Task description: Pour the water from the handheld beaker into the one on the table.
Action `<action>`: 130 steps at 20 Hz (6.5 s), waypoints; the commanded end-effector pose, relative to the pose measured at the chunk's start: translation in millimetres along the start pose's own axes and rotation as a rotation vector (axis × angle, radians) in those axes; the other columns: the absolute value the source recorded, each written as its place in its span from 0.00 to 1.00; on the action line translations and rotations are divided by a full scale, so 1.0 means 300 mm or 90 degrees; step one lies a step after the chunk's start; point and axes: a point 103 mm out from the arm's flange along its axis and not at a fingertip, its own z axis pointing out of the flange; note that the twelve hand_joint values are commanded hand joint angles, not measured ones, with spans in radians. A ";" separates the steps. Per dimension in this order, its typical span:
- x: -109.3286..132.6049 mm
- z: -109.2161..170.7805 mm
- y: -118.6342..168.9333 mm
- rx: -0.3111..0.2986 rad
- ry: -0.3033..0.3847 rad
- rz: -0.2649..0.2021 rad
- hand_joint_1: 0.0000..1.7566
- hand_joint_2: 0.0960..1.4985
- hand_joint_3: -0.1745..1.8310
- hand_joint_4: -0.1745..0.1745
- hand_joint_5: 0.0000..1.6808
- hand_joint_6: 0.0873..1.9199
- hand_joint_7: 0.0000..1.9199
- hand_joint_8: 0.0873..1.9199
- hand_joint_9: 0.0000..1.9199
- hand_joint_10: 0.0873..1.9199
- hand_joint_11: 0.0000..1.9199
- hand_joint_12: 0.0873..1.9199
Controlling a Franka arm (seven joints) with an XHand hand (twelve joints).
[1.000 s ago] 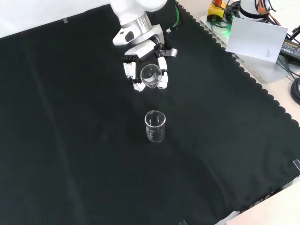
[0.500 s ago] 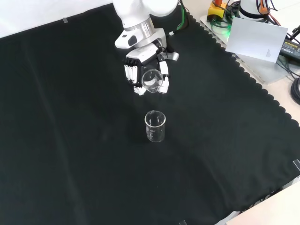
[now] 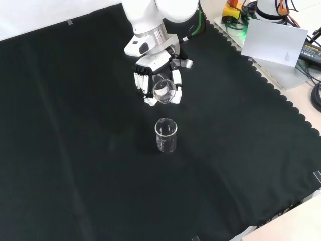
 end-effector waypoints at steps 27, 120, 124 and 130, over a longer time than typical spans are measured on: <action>0.013 0.022 0.091 -0.016 -0.131 0.005 0.64 0.40 0.41 1.00 0.77 0.29 0.92 0.00 0.87 0.03 0.65 0.42; 0.080 0.045 0.102 0.111 -0.380 0.019 0.64 0.40 0.41 1.00 0.77 0.30 0.92 0.00 0.87 0.03 0.65 0.42; 0.094 0.044 0.104 0.110 -0.372 0.020 0.64 0.40 0.41 1.00 0.77 0.30 0.92 0.00 0.87 0.03 0.65 0.42; 0.102 0.044 0.104 0.111 -0.371 0.025 0.64 0.40 0.41 1.00 0.77 0.30 0.92 0.00 0.87 0.03 0.65 0.42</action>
